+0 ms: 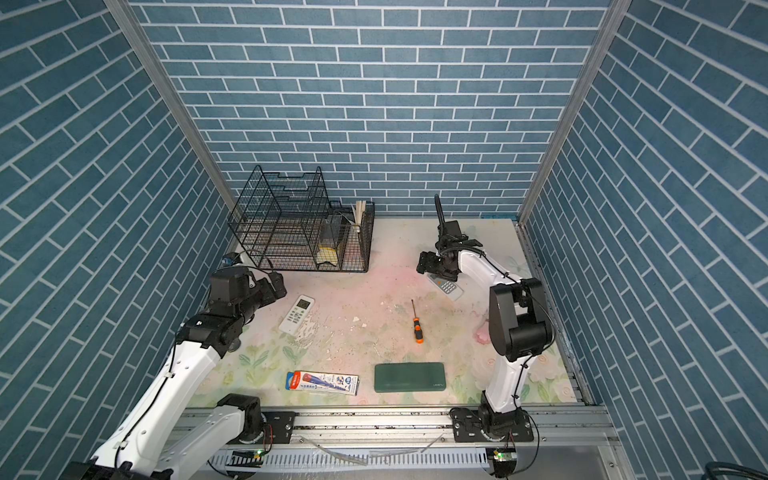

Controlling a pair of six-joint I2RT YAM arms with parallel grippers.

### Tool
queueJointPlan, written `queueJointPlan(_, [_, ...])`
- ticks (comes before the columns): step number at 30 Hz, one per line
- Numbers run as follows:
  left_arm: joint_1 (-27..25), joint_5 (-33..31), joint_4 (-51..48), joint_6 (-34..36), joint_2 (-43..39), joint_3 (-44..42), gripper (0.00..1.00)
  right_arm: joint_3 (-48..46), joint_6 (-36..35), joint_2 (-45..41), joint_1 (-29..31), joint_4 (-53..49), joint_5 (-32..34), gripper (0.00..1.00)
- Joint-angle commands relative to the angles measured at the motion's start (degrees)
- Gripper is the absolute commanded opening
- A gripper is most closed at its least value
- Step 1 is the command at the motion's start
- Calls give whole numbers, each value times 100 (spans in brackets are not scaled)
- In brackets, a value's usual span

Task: Unload the batteries from the remote control
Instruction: 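Lower the right gripper and grasp the white remote's bottom end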

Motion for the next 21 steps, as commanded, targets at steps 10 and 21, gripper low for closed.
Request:
queueJointPlan(10, [-1455,-1024,-433,-210,746,762,100,-242,-1902,45,-143,-873,1171,99])
queueJointPlan(21, [-1757,-1161,-338,-295,981,853,100,-14,-2415,613,-458,-932,918,99])
